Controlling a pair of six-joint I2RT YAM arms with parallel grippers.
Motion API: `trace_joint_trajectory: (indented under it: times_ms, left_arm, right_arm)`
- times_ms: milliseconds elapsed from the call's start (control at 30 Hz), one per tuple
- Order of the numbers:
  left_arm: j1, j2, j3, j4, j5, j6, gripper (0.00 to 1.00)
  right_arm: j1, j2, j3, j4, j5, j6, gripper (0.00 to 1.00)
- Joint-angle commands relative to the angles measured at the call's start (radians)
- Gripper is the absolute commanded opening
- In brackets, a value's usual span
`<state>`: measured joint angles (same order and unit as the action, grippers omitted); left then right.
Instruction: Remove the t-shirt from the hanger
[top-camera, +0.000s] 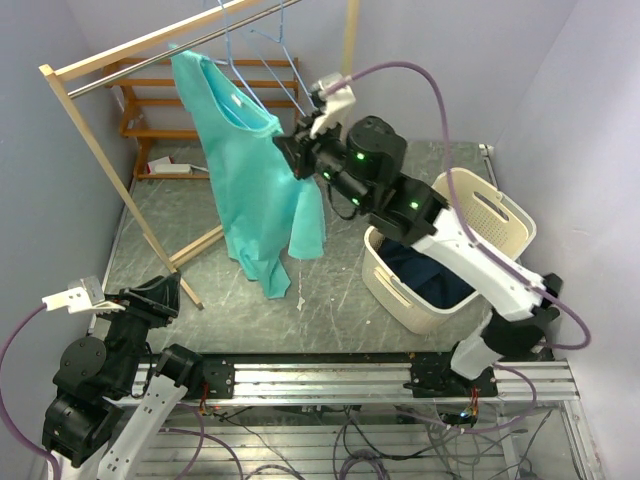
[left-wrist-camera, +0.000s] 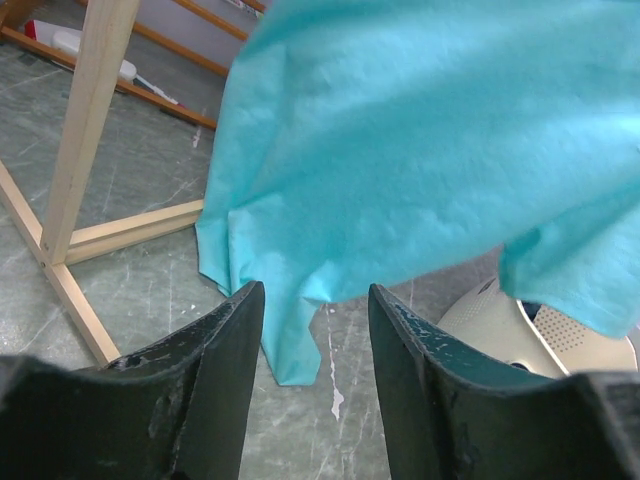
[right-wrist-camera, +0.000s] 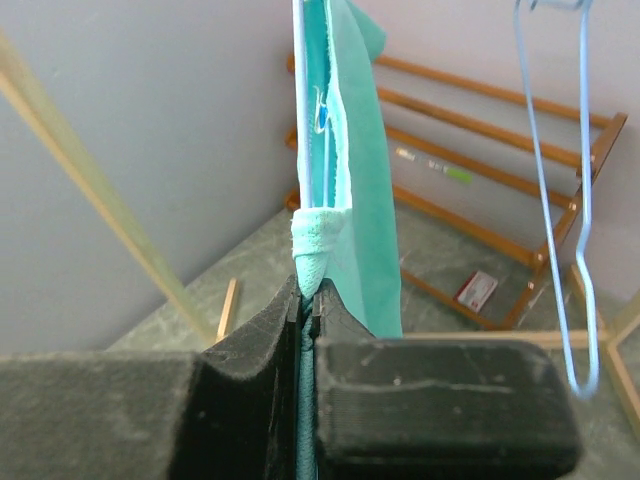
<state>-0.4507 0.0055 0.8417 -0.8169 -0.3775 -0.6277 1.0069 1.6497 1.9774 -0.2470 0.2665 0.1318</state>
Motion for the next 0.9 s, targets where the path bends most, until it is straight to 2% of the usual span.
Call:
trace_joint_trajectory:
  times_ms: [0,100,267,467,633,867]
  left_arm:
    - [-0.009,-0.005,0.008,0.022,0.02,0.019,0.58]
    - [-0.009,-0.006,0.006,0.05,0.081,0.056,0.63]
    - [-0.008,-0.003,-0.031,0.22,0.339,0.208,0.68]
    - [-0.007,0.083,0.054,0.395,0.631,0.247,0.76]
    - [-0.008,0.252,0.219,0.399,0.921,0.299,0.76]
    - [-0.008,0.394,0.19,0.424,1.176,0.256,0.74]
  right_arm:
    - [-0.003,-0.206,-0.149,-0.051,-0.109,0.07,0.0]
    - [-0.003,-0.324,-0.263,-0.139,-0.208,0.099,0.0]
    - [-0.001,-0.47,-0.377,-0.314,-0.383,0.132,0.0]
    - [0.0,-0.59,-0.479,-0.524,-0.613,0.136,0.0]
    - [-0.001,-0.726,-0.587,-0.581,-0.705,0.134,0.0]
    - [-0.001,-0.831,-0.633,-0.545,-0.789,0.166,0.0]
